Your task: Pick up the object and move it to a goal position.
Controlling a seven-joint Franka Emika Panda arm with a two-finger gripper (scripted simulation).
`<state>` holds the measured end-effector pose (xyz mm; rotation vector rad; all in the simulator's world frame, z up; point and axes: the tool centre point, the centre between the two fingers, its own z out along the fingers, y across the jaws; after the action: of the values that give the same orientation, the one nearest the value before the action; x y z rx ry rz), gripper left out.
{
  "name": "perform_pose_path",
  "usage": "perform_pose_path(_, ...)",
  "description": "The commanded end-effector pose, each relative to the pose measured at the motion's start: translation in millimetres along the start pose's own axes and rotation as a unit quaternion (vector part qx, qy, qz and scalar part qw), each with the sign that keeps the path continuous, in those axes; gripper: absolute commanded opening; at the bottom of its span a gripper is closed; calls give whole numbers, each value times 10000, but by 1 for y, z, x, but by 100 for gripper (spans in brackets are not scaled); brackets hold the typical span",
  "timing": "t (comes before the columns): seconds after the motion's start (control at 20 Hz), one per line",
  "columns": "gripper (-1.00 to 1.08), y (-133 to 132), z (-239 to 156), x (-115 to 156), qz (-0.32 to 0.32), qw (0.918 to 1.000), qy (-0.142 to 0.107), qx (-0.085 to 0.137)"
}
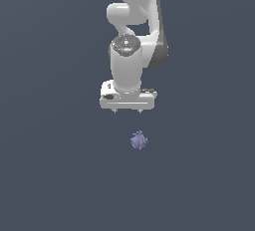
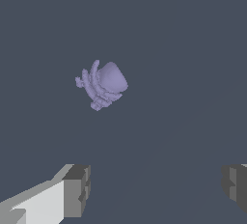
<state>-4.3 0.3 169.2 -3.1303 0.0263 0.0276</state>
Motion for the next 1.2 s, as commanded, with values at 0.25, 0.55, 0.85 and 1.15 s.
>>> perform_pose_path(0.25, 100, 0, 5, -2, -27, 10000, -52, -1)
perform_pose_path(0.55, 100, 1, 9, -6, -7, 9999, -104, 2)
perform_pose_path(0.85, 100, -1, 12, 0, -175, 9998, -91, -11)
perform_pose_path(1.15, 100, -10, 23, 13, -668, 9977, -68, -41)
